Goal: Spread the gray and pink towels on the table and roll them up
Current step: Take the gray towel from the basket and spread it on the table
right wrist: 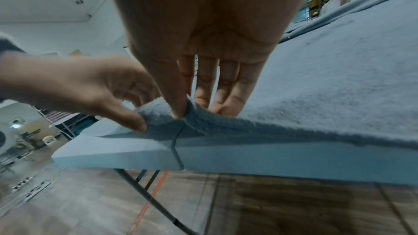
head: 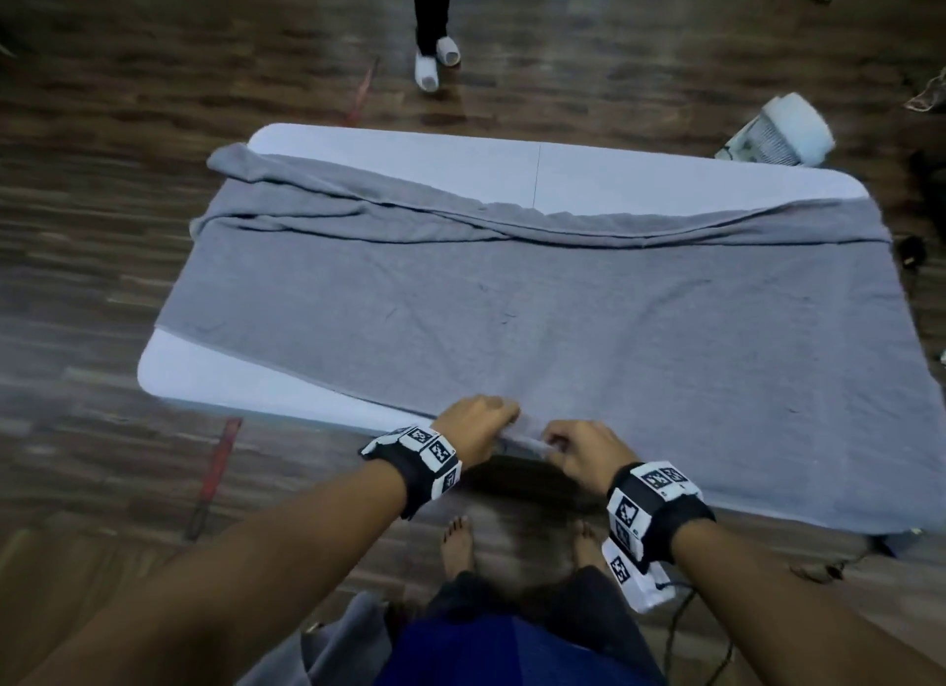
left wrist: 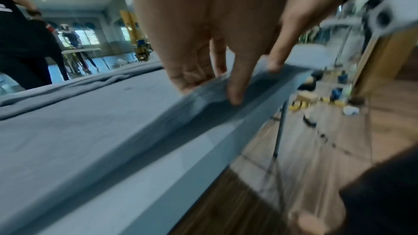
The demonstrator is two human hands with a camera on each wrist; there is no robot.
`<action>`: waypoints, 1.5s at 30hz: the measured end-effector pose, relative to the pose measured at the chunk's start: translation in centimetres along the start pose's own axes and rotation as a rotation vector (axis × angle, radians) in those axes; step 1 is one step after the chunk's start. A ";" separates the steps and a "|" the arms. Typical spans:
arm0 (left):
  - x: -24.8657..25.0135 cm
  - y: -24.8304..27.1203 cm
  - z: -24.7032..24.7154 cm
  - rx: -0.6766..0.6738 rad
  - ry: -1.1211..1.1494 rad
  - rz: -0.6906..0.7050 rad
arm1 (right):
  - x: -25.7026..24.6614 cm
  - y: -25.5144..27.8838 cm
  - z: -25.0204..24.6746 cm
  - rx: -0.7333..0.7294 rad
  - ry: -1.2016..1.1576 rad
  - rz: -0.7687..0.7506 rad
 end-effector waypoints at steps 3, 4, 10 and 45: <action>-4.7 1.9 -0.7 -0.054 -0.284 -0.145 | 0.0 0.9 0.4 -0.078 0.018 0.059; -6.0 2.7 -0.9 -0.055 -0.310 -0.178 | -0.2 1.0 0.3 -0.106 0.040 0.074; -7.7 6.0 -0.4 0.023 -0.043 -0.073 | -5.5 -1.4 1.0 -0.108 0.060 0.003; -24.5 13.2 -5.2 -0.026 0.054 -0.040 | -24.2 -10.6 8.1 -0.039 -0.036 -0.020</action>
Point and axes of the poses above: each hand's wrist, its own y-axis away from the middle knuckle, its own z-axis out of the palm, x = y × z, the point moved 2 cm from there along -y, towards the middle knuckle, and after that the axes turned 3 degrees about x, right-handed, at the moved point
